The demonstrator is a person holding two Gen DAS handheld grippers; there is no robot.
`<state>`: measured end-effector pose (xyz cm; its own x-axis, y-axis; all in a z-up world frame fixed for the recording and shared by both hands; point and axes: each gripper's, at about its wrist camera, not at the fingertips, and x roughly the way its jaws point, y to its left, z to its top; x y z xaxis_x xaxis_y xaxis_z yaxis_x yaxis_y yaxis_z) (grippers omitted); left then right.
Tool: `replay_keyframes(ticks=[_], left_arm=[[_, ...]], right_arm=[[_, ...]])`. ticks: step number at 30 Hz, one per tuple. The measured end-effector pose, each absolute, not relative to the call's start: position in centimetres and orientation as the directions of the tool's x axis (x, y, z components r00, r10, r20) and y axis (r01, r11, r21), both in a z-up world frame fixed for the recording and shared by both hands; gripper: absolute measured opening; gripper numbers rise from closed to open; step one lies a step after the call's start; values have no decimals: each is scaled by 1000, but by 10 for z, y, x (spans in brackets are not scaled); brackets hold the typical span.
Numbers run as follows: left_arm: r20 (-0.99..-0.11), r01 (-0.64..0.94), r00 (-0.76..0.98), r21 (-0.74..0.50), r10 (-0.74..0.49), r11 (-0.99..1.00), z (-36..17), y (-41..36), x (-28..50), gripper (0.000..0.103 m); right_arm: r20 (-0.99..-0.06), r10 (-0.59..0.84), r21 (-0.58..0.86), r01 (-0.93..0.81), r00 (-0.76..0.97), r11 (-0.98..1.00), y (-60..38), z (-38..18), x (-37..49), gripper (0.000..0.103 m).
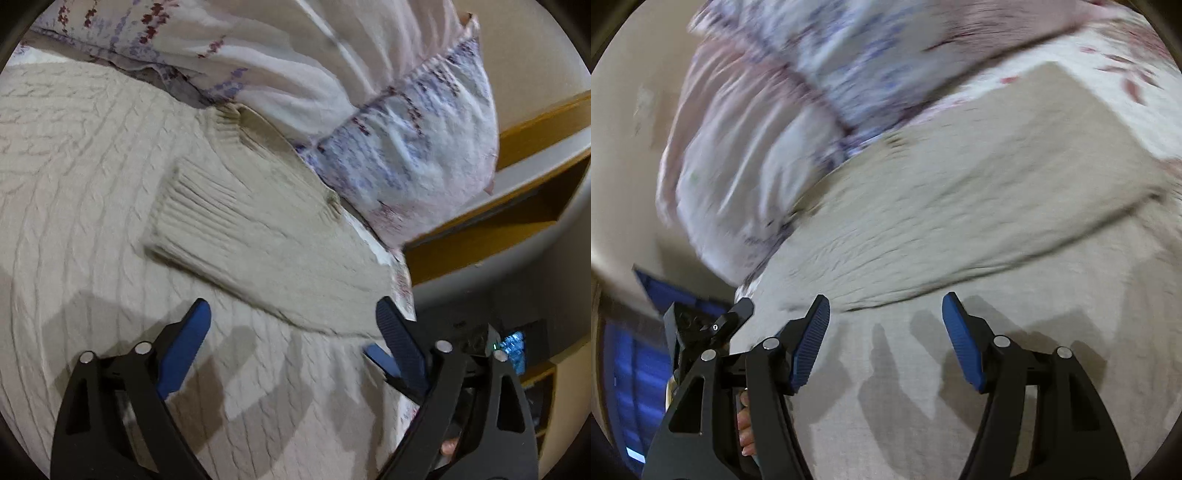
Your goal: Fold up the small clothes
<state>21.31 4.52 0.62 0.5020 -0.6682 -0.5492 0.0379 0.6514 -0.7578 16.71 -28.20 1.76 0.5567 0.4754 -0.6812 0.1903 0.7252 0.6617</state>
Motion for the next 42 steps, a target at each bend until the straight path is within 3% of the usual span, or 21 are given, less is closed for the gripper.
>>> replay_keyframes(ticks=[7,10,12,13,16,19,27,30,32,34,38,42], left_arm=[[-572,-86,537,-769,-620,634,-5,56,233,57],[-581,-130,554,-768,-597,627,-12,63,240,31],[-586,-135,554,-764,-592,630,-16,66,247,8],[-593,-129,554,-755,-584,643,-16,67,249,8],[-570,-80,572,-754,-589,652,-7,73,242,7],[-571,-38,612,-713,-547,701,8,83,230,7],[-678,-102,607,-584,-415,806,-7,98,220,9],[-685,-100,612,-563,-395,820,-6,96,219,12],[-681,-98,619,-560,-390,822,-4,97,216,20],[-672,-101,626,-572,-395,814,-4,101,215,25],[-669,-108,628,-580,-396,808,-4,104,214,25],[-662,-105,630,-590,-406,801,-5,107,212,27]], right_arm=[[-660,367,702,363,655,614,-330,3,152,52],[-666,310,679,378,678,629,-332,4,158,46],[-677,274,653,386,683,652,-332,5,163,34],[-677,263,643,377,688,667,-331,6,164,15],[-632,267,649,308,728,695,-325,20,157,10],[-619,273,628,255,736,736,-311,29,151,10],[-720,263,535,272,642,800,-284,7,157,10],[-740,266,517,268,618,813,-282,13,154,17],[-721,297,537,236,626,810,-281,18,147,28],[-692,291,525,183,661,831,-278,33,141,28],[-651,272,524,160,709,837,-289,46,157,28],[-717,194,465,252,669,848,-313,30,185,29]])
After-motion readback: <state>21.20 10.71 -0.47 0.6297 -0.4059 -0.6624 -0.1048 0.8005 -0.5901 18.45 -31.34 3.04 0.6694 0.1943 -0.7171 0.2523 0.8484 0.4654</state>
